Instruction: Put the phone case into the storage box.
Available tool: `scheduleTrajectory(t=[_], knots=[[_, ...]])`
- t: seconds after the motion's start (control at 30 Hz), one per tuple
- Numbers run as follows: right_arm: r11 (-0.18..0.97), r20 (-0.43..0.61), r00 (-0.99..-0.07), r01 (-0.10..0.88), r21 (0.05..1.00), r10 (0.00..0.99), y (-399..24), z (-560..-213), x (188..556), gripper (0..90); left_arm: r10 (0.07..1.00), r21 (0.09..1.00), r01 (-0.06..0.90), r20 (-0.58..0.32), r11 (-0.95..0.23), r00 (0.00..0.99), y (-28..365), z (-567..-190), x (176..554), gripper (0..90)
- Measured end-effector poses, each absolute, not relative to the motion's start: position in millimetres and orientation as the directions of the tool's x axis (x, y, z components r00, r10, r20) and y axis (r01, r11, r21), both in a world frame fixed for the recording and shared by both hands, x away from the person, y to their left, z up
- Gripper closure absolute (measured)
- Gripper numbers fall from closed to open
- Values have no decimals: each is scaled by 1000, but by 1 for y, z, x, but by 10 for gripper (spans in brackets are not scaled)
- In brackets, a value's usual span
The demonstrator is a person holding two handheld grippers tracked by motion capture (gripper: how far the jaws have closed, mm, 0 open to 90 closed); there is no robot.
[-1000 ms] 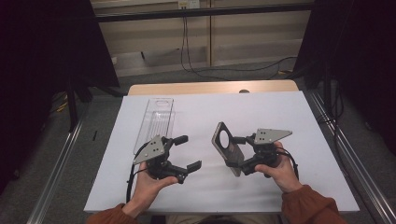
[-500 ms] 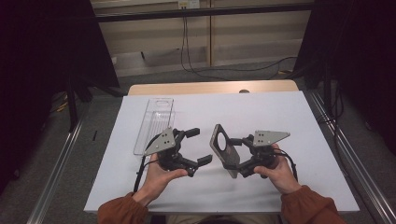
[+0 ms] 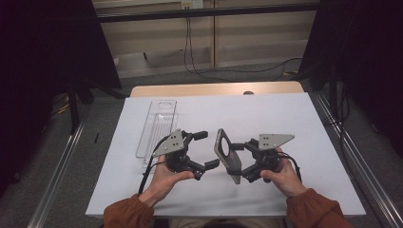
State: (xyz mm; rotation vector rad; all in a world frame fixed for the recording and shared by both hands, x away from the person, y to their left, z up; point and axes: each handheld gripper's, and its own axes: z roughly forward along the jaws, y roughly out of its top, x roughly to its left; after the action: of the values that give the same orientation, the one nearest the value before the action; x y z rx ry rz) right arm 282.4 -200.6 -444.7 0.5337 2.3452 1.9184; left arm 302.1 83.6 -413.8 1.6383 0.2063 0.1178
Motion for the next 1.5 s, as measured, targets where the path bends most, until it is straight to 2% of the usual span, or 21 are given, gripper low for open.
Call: scheduleTrajectory(t=[0.27, 0.7, 0.83, 1.13, 1.5], knots=[[181, 166, -949, 219, 959, 269, -196, -448, 282, 119, 195, 997, 55, -45, -45, 980, 84, -413, 301, 11], [189, 182, -963, 220, 957, 198, -188, -449, 280, 119, 114, 999, 31, -25, -44, 993, 75, -419, 298, 9], [186, 189, -960, 228, 956, 204, -187, -449, 280, 119, 106, 997, 70, -67, -29, 992, 74, -419, 299, 19], [190, 191, -964, 225, 955, 183, -185, -449, 279, 118, 79, 999, 17, -14, -37, 997, 72, -421, 297, 52], [187, 184, -967, 216, 958, 175, -186, -447, 278, 118, 44, 999, 37, -37, -14, 998, 74, -420, 299, 66]])
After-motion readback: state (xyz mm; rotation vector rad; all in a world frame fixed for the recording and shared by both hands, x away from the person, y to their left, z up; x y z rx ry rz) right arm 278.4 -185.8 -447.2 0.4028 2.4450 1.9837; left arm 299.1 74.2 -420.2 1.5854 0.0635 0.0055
